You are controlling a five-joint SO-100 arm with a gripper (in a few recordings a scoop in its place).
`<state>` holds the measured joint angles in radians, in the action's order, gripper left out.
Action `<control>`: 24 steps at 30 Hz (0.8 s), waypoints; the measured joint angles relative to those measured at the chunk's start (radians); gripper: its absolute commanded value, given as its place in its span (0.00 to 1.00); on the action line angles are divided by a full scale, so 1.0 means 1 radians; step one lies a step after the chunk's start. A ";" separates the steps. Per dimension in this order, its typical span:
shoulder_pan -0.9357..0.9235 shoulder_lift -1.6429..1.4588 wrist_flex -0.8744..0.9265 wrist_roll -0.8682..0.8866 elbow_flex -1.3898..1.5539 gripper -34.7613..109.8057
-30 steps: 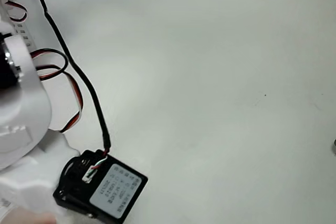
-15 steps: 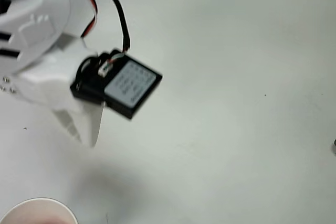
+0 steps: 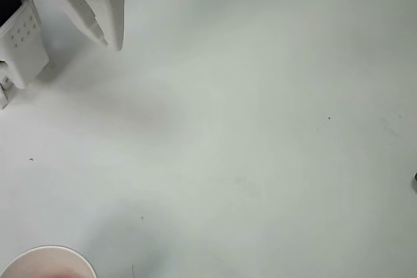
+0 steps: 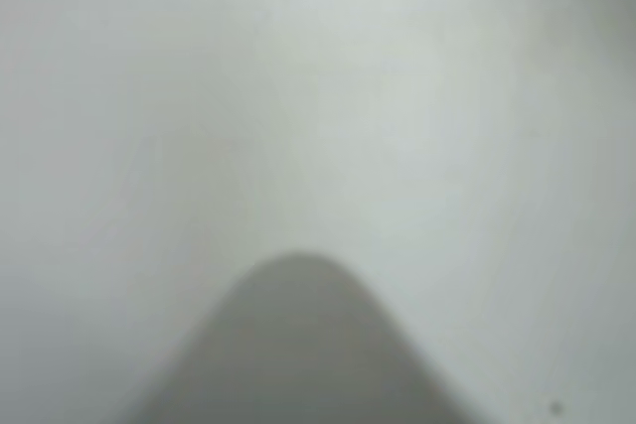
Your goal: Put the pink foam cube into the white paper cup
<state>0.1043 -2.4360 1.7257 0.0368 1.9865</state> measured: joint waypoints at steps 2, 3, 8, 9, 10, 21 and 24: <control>0.002 -0.094 -0.040 0.023 0.118 0.24; 0.003 -0.140 -0.063 0.026 0.179 0.24; 0.000 -0.339 -0.156 0.031 0.437 0.24; 0.000 -0.377 -0.175 0.031 0.480 0.24; 0.000 -0.417 -0.186 0.032 0.520 0.24; -0.009 -0.844 -0.219 0.060 0.821 0.24; -0.017 -0.856 -0.232 0.058 0.848 0.24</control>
<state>0.0874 -3.2919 1.4941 0.0951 2.8348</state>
